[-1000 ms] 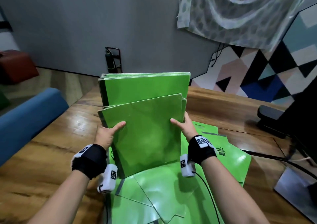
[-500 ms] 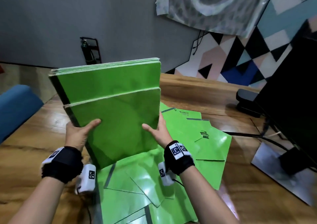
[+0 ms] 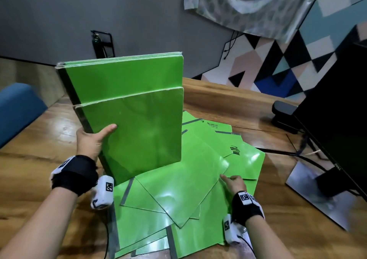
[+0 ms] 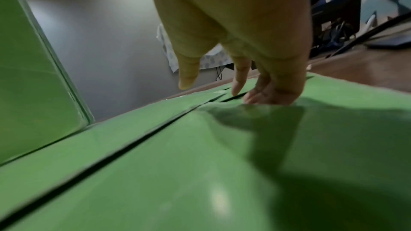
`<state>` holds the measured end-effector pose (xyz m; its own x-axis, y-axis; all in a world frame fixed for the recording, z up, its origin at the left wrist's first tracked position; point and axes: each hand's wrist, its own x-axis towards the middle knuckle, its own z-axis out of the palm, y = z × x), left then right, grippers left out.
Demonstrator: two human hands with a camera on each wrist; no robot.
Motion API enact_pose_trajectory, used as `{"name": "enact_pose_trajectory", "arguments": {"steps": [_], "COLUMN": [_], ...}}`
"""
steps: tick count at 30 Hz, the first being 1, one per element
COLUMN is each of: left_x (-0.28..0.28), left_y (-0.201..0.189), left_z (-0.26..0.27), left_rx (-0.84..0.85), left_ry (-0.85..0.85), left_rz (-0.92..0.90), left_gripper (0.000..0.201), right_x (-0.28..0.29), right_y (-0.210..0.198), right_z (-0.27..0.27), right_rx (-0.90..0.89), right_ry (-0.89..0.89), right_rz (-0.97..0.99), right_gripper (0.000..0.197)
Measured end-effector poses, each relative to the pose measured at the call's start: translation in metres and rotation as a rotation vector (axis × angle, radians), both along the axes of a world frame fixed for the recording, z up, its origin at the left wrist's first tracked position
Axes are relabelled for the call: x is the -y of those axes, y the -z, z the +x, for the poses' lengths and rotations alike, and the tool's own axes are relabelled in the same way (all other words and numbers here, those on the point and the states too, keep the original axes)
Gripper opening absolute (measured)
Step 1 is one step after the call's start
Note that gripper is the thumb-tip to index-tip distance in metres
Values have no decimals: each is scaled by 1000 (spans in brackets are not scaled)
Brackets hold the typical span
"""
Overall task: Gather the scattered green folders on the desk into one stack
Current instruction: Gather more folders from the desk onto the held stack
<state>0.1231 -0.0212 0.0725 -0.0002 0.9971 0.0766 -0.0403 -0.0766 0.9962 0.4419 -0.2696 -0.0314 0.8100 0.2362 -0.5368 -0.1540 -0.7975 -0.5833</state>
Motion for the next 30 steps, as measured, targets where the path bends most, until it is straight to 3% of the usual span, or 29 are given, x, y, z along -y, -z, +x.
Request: {"name": "enact_pose_trajectory", "arguments": {"steps": [2, 4, 6, 7, 8, 10, 13, 15, 17, 19, 22, 29, 30], "left_x": [2, 11, 13, 15, 16, 12, 7, 9, 9, 10, 14, 22, 23], "left_y": [-3, -16, -19, -20, -21, -17, -9, -12, -12, -11, -10, -21, -22], "left_z": [1, 3, 6, 7, 6, 6, 4, 4, 4, 3, 1, -17, -20], "left_rx": [-1, 10, 6, 6, 28, 41, 41, 31, 23, 25, 46, 81, 80], "left_ry": [-3, 17, 33, 30, 31, 25, 12, 32, 8, -8, -7, -117, -151], "left_rz": [-15, -40, -57, -57, -43, -34, -32, -48, -69, -56, -27, 3, -11], "left_gripper": [99, 69, 37, 30, 32, 58, 84, 71, 45, 47, 74, 17, 22], "right_x": [-10, -20, -29, -31, -34, -39, -44, -45, -44, -42, -36, -29, -27], "right_y": [9, 13, 5, -2, -6, -8, -4, -7, -17, -22, -28, -84, -94], "right_z": [0, -1, -8, -12, -14, -13, -7, -6, -6, -6, -6, -3, -1], "right_rx": [-17, 14, 78, 116, 140, 123, 78, 64, 20, 9, 17, 225, 258], "right_ry": [3, -14, -57, -68, -72, -65, -121, -138, -103, -88, -53, -12, -22], "right_rz": [-14, -77, -218, -270, -305, -305, -197, -155, -105, -63, 26, 198, 210], "right_gripper": [84, 91, 84, 79, 77, 80, 74, 64, 71, 69, 58, 51, 52]}}
